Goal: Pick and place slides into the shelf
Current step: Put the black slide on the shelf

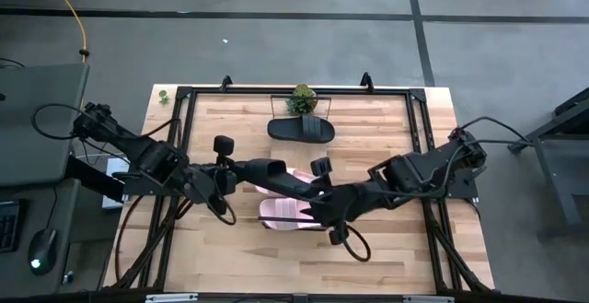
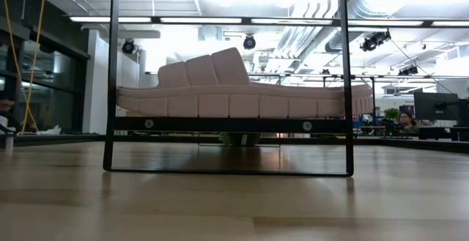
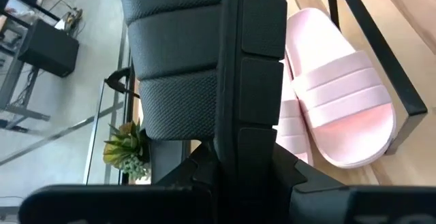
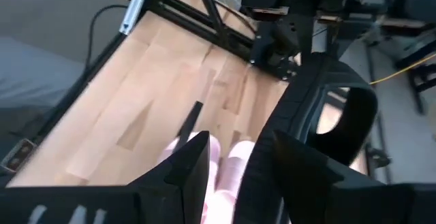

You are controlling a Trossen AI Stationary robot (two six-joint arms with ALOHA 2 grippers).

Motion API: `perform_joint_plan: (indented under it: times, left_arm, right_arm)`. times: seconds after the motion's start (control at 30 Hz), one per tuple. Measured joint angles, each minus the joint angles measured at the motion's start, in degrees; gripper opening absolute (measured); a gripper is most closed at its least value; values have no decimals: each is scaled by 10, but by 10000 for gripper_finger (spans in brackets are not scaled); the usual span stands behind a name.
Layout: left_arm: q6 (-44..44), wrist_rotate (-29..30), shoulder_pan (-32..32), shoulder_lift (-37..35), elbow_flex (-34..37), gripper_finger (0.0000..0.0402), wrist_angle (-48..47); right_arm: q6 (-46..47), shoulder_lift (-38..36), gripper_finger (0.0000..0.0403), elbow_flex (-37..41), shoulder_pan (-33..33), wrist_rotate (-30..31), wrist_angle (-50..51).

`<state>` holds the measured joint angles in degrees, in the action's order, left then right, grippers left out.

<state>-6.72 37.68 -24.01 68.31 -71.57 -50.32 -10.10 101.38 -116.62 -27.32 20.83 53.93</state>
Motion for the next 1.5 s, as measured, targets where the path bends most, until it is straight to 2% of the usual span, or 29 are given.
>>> perform_joint_plan:
  times: [0.33, 0.67, 0.97, 1.27, 1.5]
  left_arm:
    - [-27, -20, 0, -62, 0, 53, -9]
    - [-70, -69, 0, -166, 17, 53, 21]
    - [-123, -128, 0, -301, 136, 53, 120]
    - [-229, -292, 0, -426, 271, 53, 282]
    - [-258, -303, 0, -446, 333, 53, 361]
  right_arm:
    - [-48, 0, 145, 0, -44, 105, -31]
    - [-82, -2, 145, 0, -62, 120, -52]
    - [-93, -9, 156, 0, -62, 120, -63]
    - [-111, -9, 216, 0, -58, 110, -99]
    - [-110, -9, 248, 2, -30, 41, -155]
